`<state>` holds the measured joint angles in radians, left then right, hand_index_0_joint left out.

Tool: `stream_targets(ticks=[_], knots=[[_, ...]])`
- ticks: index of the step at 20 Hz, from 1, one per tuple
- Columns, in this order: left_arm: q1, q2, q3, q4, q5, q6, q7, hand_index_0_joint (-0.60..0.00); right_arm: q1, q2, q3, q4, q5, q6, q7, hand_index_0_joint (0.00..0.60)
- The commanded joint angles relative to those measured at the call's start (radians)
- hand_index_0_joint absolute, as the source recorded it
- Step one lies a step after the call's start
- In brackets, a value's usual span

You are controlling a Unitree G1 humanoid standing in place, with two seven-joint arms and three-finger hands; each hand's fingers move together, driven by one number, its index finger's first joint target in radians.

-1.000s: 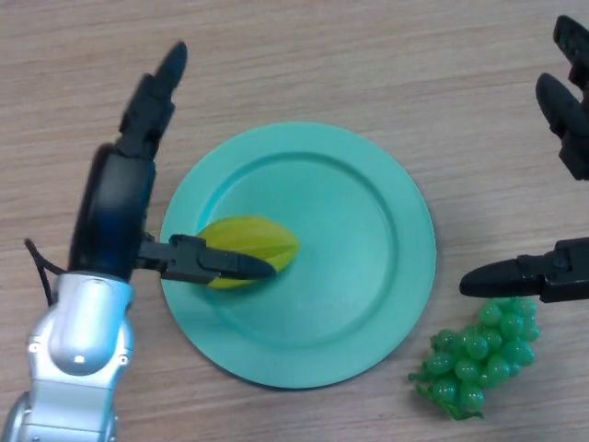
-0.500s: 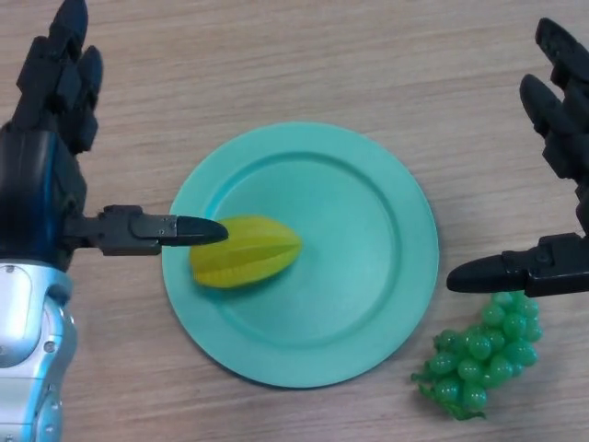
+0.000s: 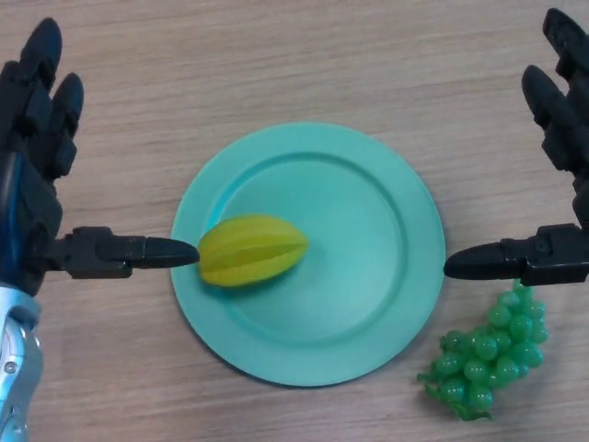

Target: Pick up the yellow starfruit and place it on the plate

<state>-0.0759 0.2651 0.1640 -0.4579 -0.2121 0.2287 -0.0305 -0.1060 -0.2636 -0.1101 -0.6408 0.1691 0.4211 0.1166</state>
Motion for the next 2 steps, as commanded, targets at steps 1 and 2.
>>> stream_targets(ticks=[1,2], knots=[[-0.005,0.039,0.083,-0.078,0.021,-0.120,-0.028,0.000,-0.028,-0.011,-0.016,-0.049,0.019,-0.146,-0.012,0.000],[0.002,0.040,0.095,-0.081,0.020,-0.120,-0.032,0.000,-0.031,-0.008,-0.010,-0.039,0.020,-0.156,-0.016,0.000]])
